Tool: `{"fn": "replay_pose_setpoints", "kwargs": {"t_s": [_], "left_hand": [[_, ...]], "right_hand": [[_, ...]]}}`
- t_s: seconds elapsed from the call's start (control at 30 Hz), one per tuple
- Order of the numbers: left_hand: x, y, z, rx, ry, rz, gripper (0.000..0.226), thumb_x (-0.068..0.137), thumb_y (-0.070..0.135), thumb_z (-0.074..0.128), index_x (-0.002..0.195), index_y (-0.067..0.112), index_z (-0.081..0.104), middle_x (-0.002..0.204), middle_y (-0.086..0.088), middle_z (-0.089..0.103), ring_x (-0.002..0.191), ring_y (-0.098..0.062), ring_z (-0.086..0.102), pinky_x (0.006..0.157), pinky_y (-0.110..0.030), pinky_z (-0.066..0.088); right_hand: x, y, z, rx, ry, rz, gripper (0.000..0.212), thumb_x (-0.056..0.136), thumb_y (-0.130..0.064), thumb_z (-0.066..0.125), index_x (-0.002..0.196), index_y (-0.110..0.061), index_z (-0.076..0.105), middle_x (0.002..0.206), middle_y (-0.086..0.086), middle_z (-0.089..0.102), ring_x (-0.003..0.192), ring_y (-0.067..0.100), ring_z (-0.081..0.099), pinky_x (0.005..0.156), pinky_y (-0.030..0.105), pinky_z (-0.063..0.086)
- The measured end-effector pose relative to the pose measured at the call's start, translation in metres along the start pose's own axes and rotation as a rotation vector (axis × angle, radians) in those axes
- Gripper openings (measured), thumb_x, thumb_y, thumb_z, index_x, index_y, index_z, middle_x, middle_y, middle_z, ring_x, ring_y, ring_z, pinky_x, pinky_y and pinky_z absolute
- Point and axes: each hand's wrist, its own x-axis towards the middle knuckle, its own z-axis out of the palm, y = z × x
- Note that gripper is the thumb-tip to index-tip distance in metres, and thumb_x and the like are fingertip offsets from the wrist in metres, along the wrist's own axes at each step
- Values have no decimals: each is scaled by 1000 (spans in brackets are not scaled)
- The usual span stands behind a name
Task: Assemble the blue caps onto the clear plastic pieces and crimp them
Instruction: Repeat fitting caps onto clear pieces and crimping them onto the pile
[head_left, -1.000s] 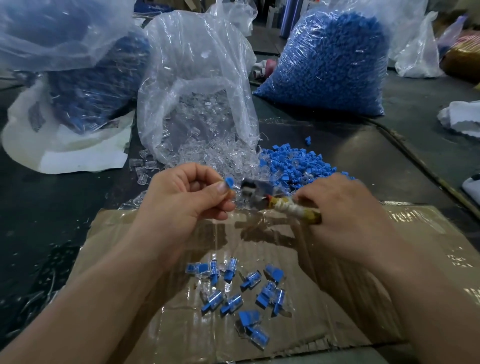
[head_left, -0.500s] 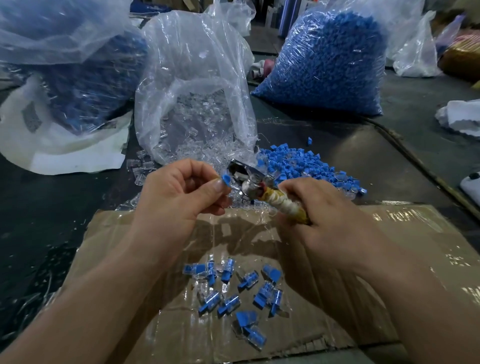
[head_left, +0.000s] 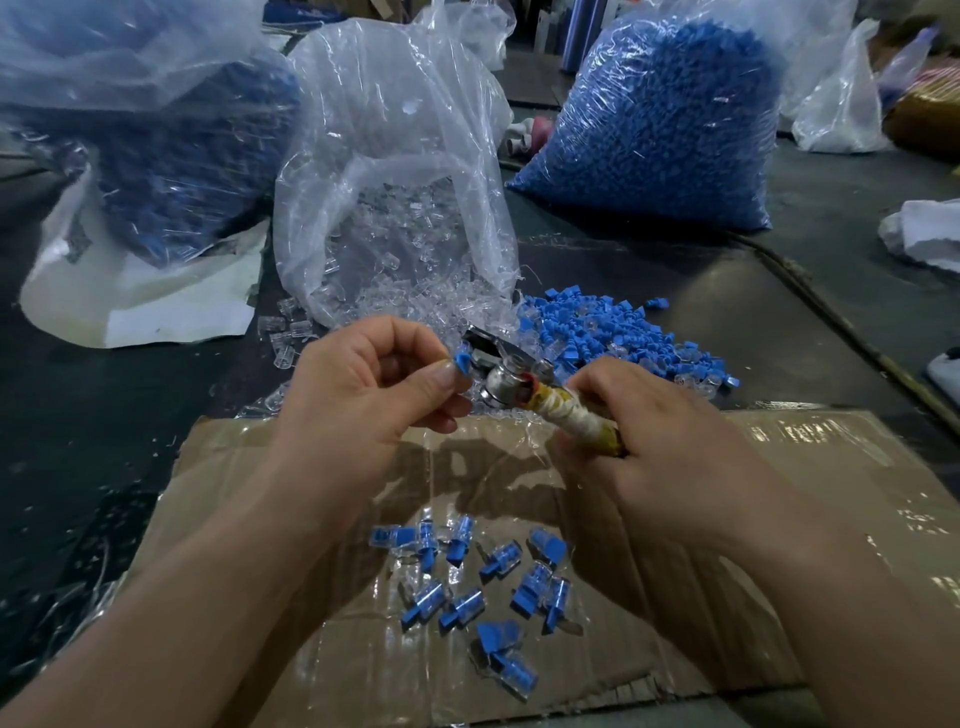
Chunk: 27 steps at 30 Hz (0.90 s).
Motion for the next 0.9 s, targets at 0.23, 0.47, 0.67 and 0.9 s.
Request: {"fn": "replay_pose_setpoints", "kwargs": {"t_s": [0.23, 0.47, 0.67, 0.9], "left_hand": [[0, 0, 1, 67, 10, 36, 14, 77, -4, 60, 72, 9, 59, 66, -10, 67, 55, -14, 64, 52, -17, 50], [-1, 0, 1, 95, 18, 28, 18, 78, -7, 59, 71, 10, 59, 63, -4, 67, 54, -12, 64, 52, -16, 50], [-2, 1, 1, 111, 28, 29, 20, 78, -7, 59, 70, 11, 58, 62, -2, 67, 53, -12, 64, 51, -15, 50], [-4, 1, 4, 146, 69, 56, 16, 75, -2, 63, 70, 13, 61, 63, -3, 68, 52, -11, 64, 49, -14, 49]], "right_hand": [[2, -1, 2, 43, -29, 29, 20, 85, -38, 54, 77, -33, 37, 77, -16, 44, 70, -2, 40, 56, 19, 28], [4, -3, 3, 8, -47, 51, 24, 86, -34, 56, 74, -34, 35, 76, -15, 44, 71, -1, 40, 58, 21, 32], [3, -5, 3, 6, -35, 62, 27, 86, -36, 56, 71, -34, 33, 73, -15, 44, 68, -2, 39, 55, 21, 28], [2, 2, -3, 56, -55, 51, 13, 84, -42, 57, 86, -36, 46, 78, -18, 47, 72, -2, 44, 61, 22, 35]]}}
